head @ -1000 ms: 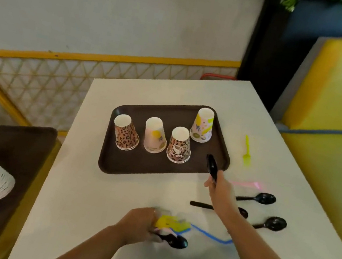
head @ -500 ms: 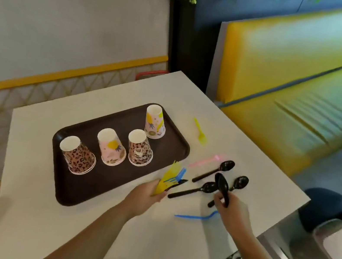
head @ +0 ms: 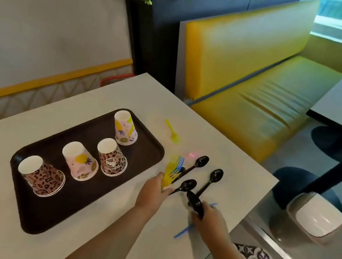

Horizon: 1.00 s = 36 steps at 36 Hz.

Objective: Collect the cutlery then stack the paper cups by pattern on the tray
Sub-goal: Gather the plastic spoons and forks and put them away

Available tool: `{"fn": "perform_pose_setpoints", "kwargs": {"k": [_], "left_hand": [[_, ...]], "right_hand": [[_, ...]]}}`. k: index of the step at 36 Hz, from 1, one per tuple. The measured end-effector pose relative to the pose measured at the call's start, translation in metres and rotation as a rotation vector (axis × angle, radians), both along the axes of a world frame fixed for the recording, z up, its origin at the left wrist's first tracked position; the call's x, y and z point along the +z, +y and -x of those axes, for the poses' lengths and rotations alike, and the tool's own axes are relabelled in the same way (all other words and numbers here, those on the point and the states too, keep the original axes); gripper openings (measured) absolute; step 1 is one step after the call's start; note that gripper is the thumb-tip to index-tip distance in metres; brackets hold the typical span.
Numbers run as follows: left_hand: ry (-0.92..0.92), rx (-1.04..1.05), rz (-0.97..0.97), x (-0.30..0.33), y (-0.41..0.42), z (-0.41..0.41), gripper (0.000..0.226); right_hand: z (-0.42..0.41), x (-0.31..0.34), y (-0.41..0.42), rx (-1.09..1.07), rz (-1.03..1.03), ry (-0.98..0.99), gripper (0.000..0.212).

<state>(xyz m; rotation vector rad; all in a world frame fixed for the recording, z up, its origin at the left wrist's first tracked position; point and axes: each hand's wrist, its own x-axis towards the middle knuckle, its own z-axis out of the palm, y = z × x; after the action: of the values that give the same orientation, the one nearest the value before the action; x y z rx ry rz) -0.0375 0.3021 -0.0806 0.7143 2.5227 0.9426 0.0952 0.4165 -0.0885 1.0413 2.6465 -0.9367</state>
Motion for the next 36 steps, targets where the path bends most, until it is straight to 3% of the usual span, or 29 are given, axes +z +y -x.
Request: {"fn": "perform_pose_setpoints", "kwargs": {"k": [5, 10, 18, 20, 24, 31, 36], "left_hand": [[0.06, -0.064, 0.111, -0.009, 0.01, -0.005, 0.059], [0.047, -0.064, 0.134, -0.02, 0.009, -0.005, 0.055], [0.151, -0.151, 0.198, -0.027, 0.011, -0.002, 0.029], [0.165, -0.153, 0.215, -0.026, 0.011, 0.0, 0.028], [0.184, -0.135, 0.199, -0.021, 0.013, 0.007, 0.035], [0.183, -0.041, 0.045, -0.006, 0.022, 0.018, 0.019], [0.108, -0.024, 0.035, 0.001, 0.029, 0.026, 0.019]], "right_hand": [[-0.005, -0.003, 0.018, -0.024, -0.028, -0.032, 0.015], [-0.008, -0.004, 0.033, -0.127, 0.028, 0.013, 0.029], [0.001, -0.003, 0.052, -0.399, 0.139, 0.323, 0.058], [0.009, -0.002, 0.057, -0.443, 0.211, 0.351, 0.053], [0.027, -0.001, 0.064, -0.486, 0.278, 0.345, 0.031], [0.049, -0.008, 0.062, -0.509, 0.257, 0.295, 0.053], [0.058, -0.01, 0.056, -0.476, 0.208, 0.245, 0.063]]}}
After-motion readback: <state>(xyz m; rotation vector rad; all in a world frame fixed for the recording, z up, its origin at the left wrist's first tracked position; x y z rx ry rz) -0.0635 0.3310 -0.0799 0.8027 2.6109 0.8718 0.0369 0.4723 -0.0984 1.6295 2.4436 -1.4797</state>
